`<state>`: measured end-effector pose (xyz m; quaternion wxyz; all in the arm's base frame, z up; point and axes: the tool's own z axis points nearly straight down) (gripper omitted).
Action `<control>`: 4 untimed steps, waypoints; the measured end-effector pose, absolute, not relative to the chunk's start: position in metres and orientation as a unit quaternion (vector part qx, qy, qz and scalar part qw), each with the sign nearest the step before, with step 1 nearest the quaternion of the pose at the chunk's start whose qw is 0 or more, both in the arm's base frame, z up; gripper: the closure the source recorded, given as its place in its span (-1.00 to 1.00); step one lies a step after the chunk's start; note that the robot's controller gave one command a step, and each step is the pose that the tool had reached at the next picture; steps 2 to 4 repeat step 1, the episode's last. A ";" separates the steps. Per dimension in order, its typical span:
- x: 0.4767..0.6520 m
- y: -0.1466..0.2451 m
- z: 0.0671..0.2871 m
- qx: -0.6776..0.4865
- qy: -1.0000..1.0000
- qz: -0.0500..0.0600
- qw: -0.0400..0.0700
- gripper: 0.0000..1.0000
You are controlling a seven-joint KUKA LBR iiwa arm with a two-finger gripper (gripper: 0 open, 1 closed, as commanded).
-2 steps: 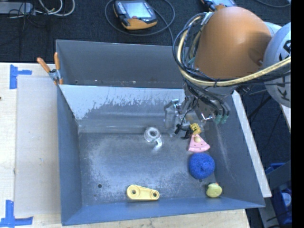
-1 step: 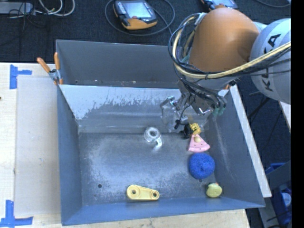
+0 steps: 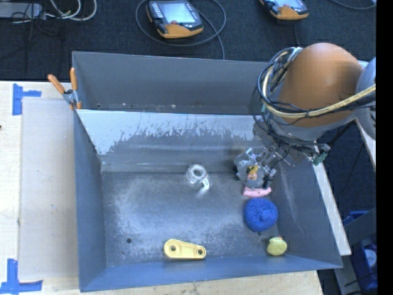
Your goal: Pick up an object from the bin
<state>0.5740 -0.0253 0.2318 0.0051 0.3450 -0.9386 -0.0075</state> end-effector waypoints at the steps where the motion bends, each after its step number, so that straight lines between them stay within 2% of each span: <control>1: 0.574 -0.024 0.233 0.346 -0.938 -0.008 0.004 -1.00; 4: 0.574 -0.024 0.233 0.346 -0.938 -0.008 0.004 -1.00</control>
Offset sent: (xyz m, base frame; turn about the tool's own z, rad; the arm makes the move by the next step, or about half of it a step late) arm 0.0000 0.0000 0.0000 0.0000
